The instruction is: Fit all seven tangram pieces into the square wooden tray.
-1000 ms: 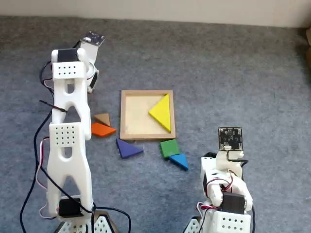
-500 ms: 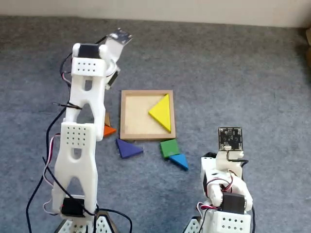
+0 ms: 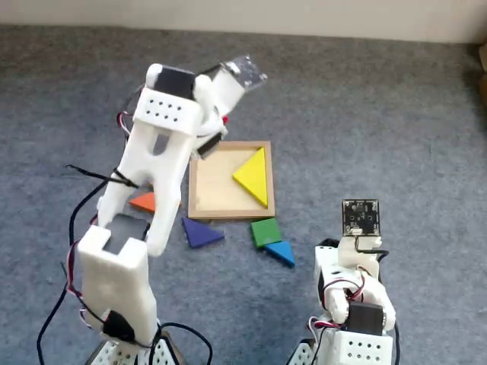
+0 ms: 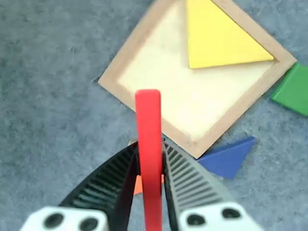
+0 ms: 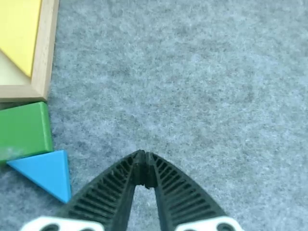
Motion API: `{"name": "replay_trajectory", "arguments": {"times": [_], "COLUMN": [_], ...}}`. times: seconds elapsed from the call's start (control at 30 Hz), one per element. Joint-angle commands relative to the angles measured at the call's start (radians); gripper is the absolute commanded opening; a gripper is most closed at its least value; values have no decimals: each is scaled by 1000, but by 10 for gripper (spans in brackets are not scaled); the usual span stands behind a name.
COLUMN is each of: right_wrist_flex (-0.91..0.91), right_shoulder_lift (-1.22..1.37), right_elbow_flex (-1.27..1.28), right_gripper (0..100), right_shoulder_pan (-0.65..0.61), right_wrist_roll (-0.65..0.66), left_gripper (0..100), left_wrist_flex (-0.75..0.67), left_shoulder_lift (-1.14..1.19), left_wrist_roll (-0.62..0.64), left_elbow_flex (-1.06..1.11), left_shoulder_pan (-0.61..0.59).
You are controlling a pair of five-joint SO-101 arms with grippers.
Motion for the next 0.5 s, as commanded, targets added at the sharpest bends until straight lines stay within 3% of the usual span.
{"name": "replay_trajectory", "arguments": {"times": [0.0, 0.4, 0.47], "right_wrist_flex": [5, 5, 5], "right_shoulder_lift": [-13, -13, -13], "right_elbow_flex": [101, 101, 101], "right_gripper": [12, 12, 12], "right_shoulder_pan": [13, 13, 13], "right_wrist_roll": [11, 11, 11], "left_gripper": [5, 5, 5], "left_wrist_flex": [-146, -542, -595], "left_shoulder_lift": [-173, -305, -305], "left_wrist_roll": [-11, -15, -72], "left_elbow_flex": [202, 634, 680], "left_shoulder_pan": [50, 122, 136]}}
